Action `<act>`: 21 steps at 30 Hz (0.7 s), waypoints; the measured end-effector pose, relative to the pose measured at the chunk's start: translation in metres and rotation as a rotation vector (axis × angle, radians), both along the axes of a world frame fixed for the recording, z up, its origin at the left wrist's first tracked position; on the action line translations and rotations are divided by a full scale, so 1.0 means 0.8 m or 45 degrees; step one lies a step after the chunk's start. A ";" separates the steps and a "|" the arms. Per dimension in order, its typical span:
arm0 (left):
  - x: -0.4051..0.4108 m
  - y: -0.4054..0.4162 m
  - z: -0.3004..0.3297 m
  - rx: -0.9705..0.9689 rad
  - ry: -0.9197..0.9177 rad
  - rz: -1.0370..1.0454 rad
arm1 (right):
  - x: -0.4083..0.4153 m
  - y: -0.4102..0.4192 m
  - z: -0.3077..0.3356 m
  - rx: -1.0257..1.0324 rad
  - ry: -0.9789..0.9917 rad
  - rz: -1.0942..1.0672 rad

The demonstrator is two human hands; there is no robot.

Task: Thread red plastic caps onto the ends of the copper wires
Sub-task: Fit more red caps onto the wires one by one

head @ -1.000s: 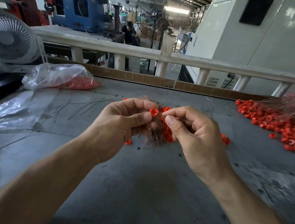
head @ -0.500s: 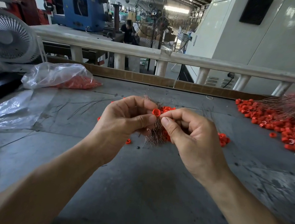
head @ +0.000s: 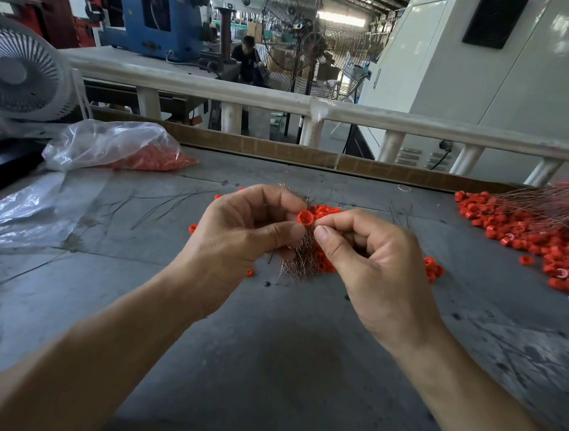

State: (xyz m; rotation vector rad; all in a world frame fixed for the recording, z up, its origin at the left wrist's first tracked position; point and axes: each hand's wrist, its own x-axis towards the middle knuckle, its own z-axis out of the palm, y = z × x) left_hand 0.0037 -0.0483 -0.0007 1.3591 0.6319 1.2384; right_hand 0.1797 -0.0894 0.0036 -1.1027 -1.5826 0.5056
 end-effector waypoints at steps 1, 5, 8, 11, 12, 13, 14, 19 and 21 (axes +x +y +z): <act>0.000 0.000 0.000 -0.006 -0.012 -0.007 | 0.000 0.000 0.000 -0.002 0.015 -0.003; -0.001 0.001 0.000 -0.021 -0.033 -0.008 | 0.002 0.002 0.000 -0.009 0.037 -0.018; -0.002 0.001 0.000 -0.034 -0.019 -0.002 | 0.004 0.003 -0.001 -0.013 0.019 -0.023; -0.002 0.001 0.000 -0.046 -0.001 0.003 | 0.005 0.003 -0.001 -0.016 0.005 -0.022; -0.002 0.001 0.000 -0.046 0.009 0.011 | 0.006 0.004 -0.001 -0.012 0.002 -0.020; -0.002 0.001 0.000 -0.046 0.020 0.018 | 0.006 0.004 -0.002 -0.010 0.001 -0.019; -0.003 0.002 0.000 -0.048 0.029 0.022 | 0.006 0.004 -0.003 -0.011 0.003 -0.017; -0.005 0.002 0.002 -0.078 0.036 0.012 | 0.007 0.005 -0.006 -0.027 0.010 0.009; -0.008 0.003 0.003 -0.101 0.052 -0.018 | 0.007 0.006 -0.006 -0.037 0.023 0.023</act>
